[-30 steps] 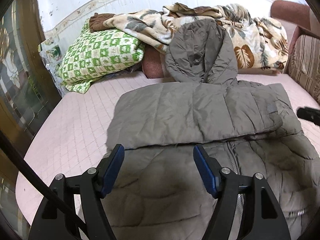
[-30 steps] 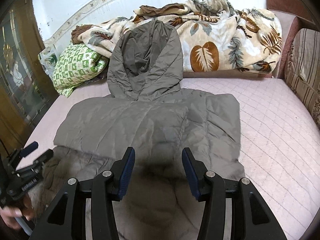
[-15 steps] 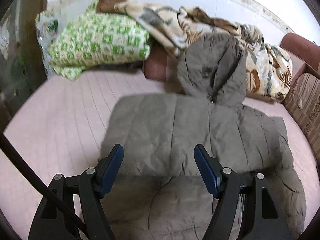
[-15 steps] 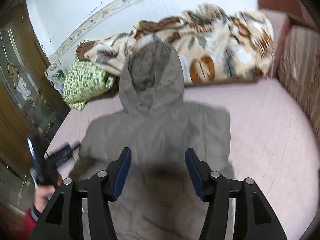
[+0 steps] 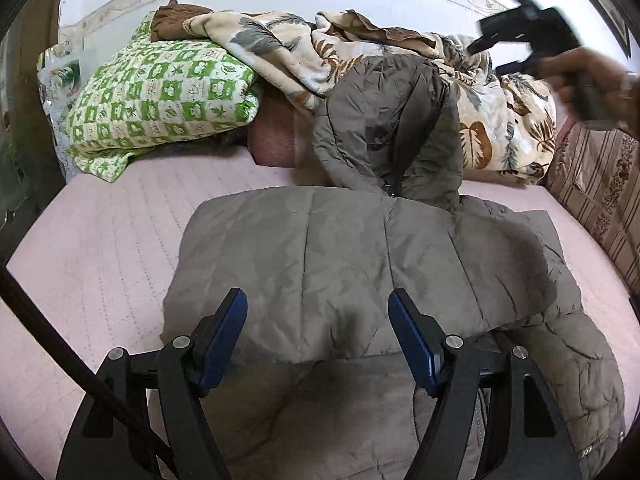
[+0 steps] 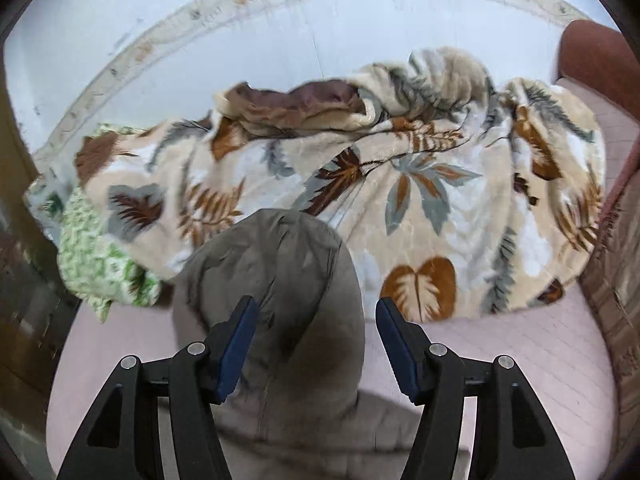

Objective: Fold large clothes
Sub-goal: 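Reach the right tool to the jacket hood and close on it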

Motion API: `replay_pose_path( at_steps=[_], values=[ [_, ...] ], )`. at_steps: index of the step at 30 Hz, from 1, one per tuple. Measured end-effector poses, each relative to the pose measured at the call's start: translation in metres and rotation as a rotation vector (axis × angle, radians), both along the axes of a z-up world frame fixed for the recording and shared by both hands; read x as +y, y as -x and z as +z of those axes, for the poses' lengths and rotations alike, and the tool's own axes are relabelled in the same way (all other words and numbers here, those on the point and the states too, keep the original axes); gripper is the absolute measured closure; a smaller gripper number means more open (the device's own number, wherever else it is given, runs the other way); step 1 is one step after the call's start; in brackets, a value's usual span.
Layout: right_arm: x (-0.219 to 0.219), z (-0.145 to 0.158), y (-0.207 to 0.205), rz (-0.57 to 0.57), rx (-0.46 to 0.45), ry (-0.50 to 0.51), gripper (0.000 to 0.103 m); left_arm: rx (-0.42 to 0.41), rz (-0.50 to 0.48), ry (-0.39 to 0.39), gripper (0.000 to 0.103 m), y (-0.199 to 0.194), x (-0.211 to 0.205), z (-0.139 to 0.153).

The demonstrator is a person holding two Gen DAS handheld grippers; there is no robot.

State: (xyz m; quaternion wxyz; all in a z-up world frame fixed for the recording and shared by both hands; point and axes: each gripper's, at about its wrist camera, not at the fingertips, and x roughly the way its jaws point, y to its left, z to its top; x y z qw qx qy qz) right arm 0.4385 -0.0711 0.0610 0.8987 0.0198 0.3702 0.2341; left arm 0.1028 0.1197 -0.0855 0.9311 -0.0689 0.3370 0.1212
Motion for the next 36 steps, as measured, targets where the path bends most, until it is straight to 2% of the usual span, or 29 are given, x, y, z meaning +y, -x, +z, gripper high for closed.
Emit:
replay_pose_path(
  at_steps=[4,6,8,11,13,14,15,19,25,32,36],
  values=[
    [0.023,-0.026,-0.042,-0.003,0.017,0.067,0.038,-0.014,0.01,-0.011,0.031,-0.01,0.002,-0.004],
    [0.028,-0.037,-0.06,0.0,0.02,0.072,0.043,-0.012,0.024,0.011,0.031,-0.018,0.007,-0.007],
    [0.033,-0.048,-0.078,-0.006,0.024,0.092,0.046,0.011,0.034,0.038,0.031,-0.028,0.012,-0.014],
    [0.038,-0.059,-0.097,-0.006,0.027,0.102,0.049,0.103,0.063,0.038,0.031,-0.044,0.017,-0.035],
    [0.043,-0.067,-0.103,0.014,0.024,0.111,0.066,0.118,0.062,0.018,0.031,-0.048,0.015,-0.04],
    [0.046,-0.071,-0.104,0.029,0.024,0.122,0.088,0.115,0.061,0.009,0.031,-0.047,0.014,-0.04],
    [0.048,-0.074,-0.104,0.028,0.02,0.138,0.093,0.108,0.056,-0.001,0.031,-0.047,0.013,-0.039],
    [0.044,-0.064,-0.084,0.038,-0.056,0.118,0.095,0.1,0.06,0.008,0.031,-0.045,0.015,-0.039],
    [0.036,-0.024,-0.03,0.089,-0.157,0.097,0.096,0.083,0.075,0.018,0.031,-0.038,0.015,-0.029],
    [0.037,0.027,0.061,0.182,-0.245,0.102,0.096,0.049,0.083,0.039,0.031,-0.026,0.018,-0.015],
    [0.025,0.033,0.12,0.228,-0.282,0.099,0.096,0.024,0.098,0.062,0.031,-0.018,0.026,-0.006]
  ],
)
